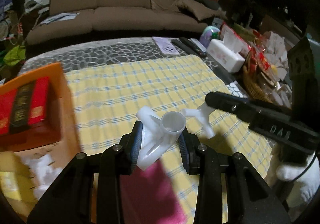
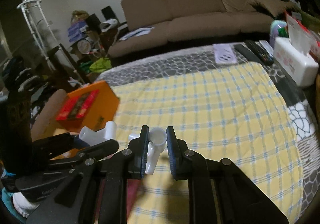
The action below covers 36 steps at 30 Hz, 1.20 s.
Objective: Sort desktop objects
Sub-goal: 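Carry both white connectors over the orange box, then open both grippers to drop the connectors into the orange box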
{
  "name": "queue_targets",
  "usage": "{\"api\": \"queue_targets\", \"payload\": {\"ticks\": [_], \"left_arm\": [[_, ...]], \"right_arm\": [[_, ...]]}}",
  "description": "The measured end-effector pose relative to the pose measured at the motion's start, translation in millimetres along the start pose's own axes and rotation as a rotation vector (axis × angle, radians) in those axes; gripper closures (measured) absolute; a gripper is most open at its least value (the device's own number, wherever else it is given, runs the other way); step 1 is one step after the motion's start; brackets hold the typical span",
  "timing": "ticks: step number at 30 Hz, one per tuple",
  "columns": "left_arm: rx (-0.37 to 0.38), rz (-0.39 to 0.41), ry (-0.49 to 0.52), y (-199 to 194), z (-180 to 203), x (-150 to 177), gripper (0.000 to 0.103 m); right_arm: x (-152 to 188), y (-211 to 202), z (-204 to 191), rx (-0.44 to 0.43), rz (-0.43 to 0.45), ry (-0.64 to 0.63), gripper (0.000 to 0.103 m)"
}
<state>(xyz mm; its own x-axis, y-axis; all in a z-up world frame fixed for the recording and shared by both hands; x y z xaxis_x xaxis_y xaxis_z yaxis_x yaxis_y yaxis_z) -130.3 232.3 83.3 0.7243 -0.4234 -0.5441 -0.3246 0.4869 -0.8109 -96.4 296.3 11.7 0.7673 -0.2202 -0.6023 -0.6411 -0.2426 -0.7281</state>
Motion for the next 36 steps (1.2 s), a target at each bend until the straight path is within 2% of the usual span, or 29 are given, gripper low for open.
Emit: {"api": "queue_targets", "payload": {"ticks": [9,19,31,34,35,36], "left_arm": [[-0.099,0.002,-0.062,-60,-76,37,0.070],[-0.134,-0.018,-0.154,-77,-138,78,0.070],[-0.153,-0.084,-0.217,-54,-174,98,0.070],[-0.160,-0.085,-0.243,-53,-182,99,0.068],[-0.157,-0.081,-0.250,-54,-184,98,0.067],[-0.152,-0.073,-0.258,-56,-186,97,0.060]], "right_arm": [[-8,4,-78,-0.117,-0.005,-0.044,0.086],[5,48,-158,-0.156,-0.081,-0.154,0.086],[24,88,-185,-0.131,-0.149,-0.211,0.085],[25,95,-185,-0.112,-0.154,-0.205,0.082],[24,96,-184,-0.109,-0.155,-0.199,0.078],[24,96,-183,-0.109,-0.155,-0.197,0.070]]}}
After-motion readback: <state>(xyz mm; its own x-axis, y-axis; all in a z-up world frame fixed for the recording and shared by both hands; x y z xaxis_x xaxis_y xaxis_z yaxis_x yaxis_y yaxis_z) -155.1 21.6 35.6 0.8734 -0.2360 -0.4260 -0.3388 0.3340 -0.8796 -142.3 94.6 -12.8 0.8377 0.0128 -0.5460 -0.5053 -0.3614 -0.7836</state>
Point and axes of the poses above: each gripper's, at about its wrist camera, not at the fingertips, and y roughly the way its jaws point, z to its right, x to its underside, the point moved 8 cm from there along y, roughly the way its jaws point, and after that the axes turned 8 degrees about -z, right-handed, at the moved point
